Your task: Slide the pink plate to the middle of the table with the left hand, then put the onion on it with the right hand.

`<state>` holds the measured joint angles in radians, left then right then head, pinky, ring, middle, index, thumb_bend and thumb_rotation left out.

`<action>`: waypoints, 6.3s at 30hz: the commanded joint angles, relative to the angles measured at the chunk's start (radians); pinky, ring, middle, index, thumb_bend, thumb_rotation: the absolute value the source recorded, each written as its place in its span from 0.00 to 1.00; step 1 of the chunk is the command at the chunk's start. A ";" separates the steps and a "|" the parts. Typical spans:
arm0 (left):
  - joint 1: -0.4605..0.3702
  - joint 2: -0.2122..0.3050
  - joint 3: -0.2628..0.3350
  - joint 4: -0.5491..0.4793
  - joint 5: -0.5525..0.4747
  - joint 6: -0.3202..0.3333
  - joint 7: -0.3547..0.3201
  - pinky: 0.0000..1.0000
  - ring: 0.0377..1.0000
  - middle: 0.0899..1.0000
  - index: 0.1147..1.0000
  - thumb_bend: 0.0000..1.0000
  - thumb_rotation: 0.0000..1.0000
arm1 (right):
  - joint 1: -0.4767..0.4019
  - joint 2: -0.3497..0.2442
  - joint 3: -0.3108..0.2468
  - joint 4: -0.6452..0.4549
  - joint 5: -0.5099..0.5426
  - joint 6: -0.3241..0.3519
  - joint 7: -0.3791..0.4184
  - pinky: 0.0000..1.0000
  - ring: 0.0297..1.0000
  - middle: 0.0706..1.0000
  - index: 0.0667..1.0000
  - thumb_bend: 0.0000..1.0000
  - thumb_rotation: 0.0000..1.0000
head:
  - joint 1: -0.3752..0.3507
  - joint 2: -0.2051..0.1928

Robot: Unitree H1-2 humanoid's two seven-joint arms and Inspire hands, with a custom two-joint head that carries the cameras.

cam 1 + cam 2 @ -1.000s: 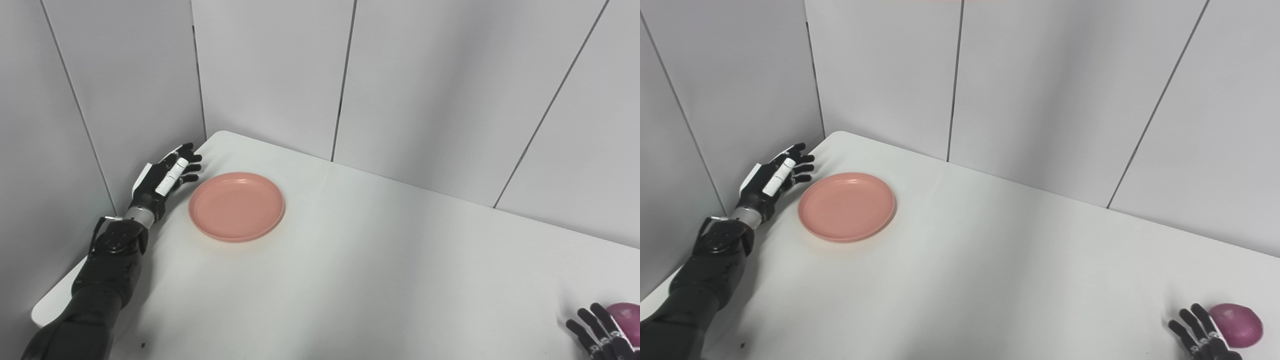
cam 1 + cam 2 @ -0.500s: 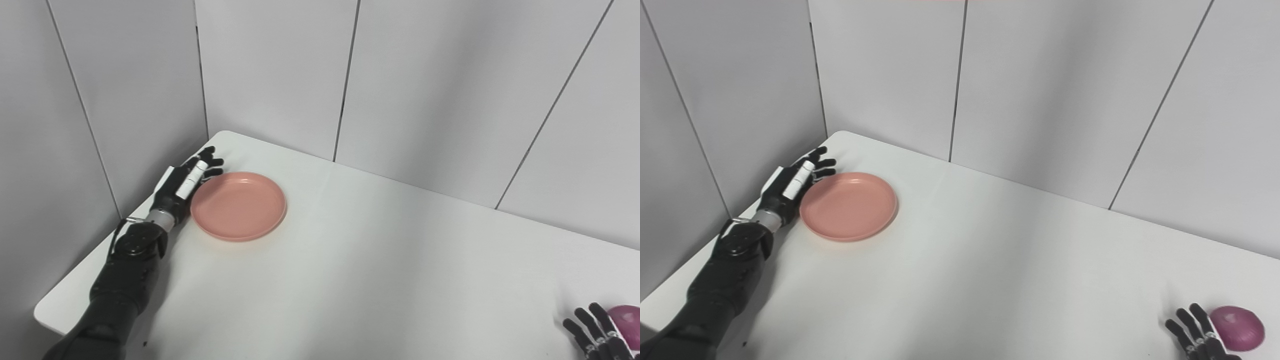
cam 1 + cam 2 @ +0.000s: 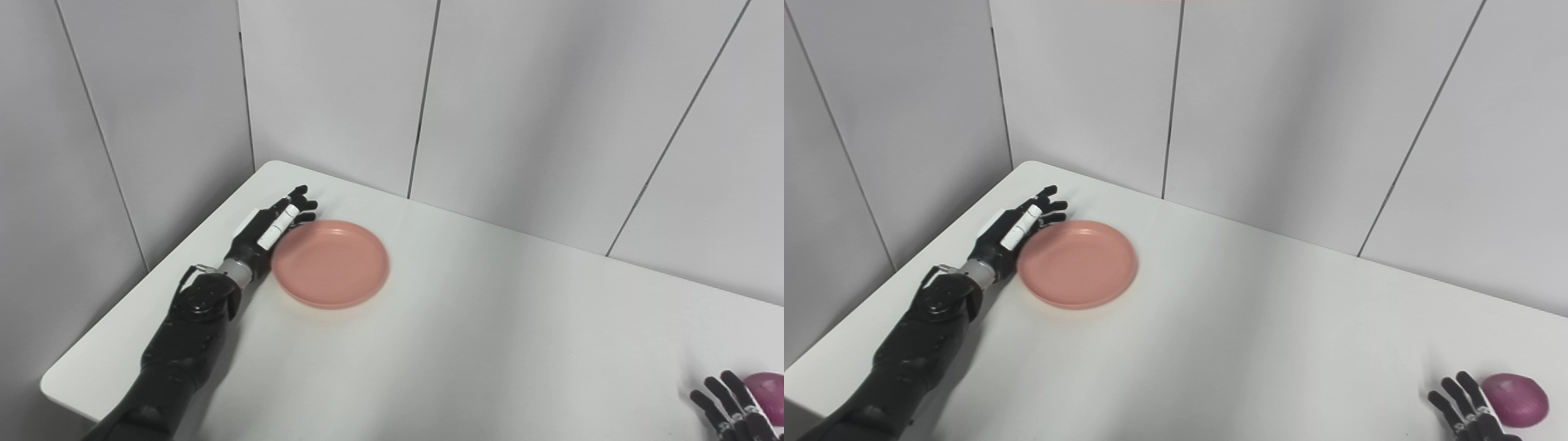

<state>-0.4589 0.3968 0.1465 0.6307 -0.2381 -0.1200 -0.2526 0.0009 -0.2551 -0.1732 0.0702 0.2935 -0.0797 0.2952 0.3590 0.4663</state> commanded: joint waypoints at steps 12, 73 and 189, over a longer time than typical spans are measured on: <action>0.035 -0.032 -0.028 -0.222 0.019 0.107 -0.025 0.81 0.83 0.84 0.89 0.98 0.82 | 0.083 0.057 0.022 0.038 0.019 0.026 -0.010 0.98 0.85 0.89 0.91 1.00 0.98 | -0.012 0.011; 0.271 -0.320 -0.173 -0.584 0.053 0.356 0.041 0.89 0.88 0.89 0.92 0.89 0.82 | 0.111 0.188 0.155 -0.168 -0.108 0.050 -0.137 1.00 0.89 0.93 0.97 0.88 1.00 | -0.321 0.119; 0.184 -0.371 -0.324 -0.495 0.073 0.467 0.025 0.92 0.87 0.90 0.93 0.85 0.82 | 0.095 0.269 0.203 -0.170 -0.218 0.097 -0.208 0.98 0.84 0.91 0.94 0.93 0.98 | -0.508 0.159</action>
<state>-0.2570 0.0423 -0.1426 0.0996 -0.1549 0.2660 -0.1776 0.0740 -0.0026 0.0204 -0.1205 0.0672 0.0042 0.0923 -0.1503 0.6243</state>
